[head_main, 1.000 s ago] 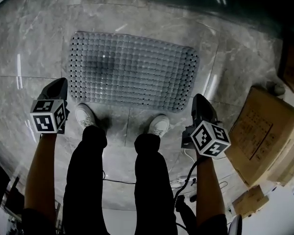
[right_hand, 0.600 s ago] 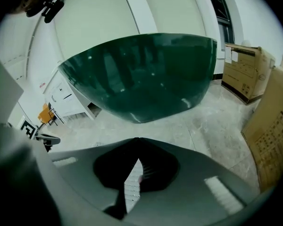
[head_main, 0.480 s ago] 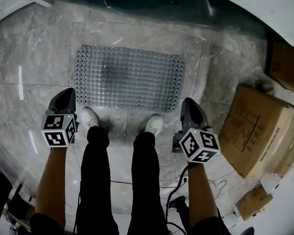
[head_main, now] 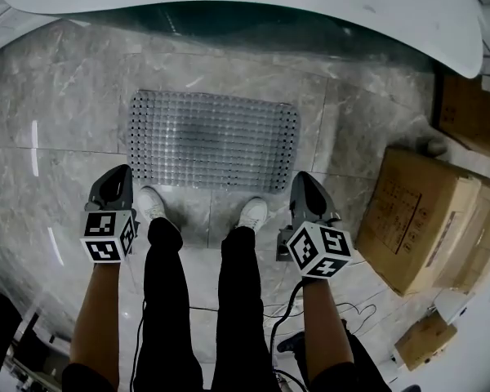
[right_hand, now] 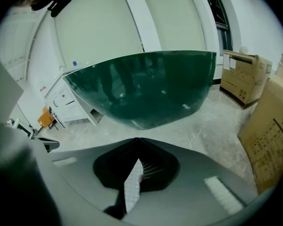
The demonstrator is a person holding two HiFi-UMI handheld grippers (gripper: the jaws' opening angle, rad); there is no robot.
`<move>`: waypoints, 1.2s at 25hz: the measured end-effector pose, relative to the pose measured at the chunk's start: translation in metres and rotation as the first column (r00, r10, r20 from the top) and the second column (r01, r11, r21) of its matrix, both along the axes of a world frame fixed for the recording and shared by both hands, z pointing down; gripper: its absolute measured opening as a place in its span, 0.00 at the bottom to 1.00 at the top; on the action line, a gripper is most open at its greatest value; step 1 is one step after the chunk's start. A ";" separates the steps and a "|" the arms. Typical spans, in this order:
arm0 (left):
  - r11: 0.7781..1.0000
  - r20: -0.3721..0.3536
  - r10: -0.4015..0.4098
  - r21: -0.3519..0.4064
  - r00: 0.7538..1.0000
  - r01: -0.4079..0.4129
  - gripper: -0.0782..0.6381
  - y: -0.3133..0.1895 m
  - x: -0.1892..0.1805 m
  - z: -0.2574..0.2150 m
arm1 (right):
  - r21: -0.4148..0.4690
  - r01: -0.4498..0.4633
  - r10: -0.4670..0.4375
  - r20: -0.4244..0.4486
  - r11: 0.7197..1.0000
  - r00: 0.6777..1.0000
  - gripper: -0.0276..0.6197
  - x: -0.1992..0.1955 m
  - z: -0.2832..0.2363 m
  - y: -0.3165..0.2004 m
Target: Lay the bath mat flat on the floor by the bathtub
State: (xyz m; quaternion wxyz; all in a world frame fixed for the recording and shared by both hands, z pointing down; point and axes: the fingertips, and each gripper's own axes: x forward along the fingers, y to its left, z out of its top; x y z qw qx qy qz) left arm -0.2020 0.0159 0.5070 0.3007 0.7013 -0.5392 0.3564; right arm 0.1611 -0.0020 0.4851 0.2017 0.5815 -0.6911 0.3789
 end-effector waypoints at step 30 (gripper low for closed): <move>0.973 -0.058 0.076 0.224 0.995 -0.061 0.11 -0.030 0.041 -0.194 | 0.258 -0.061 0.064 -0.004 0.964 0.998 0.08 -0.003 -0.200 -0.022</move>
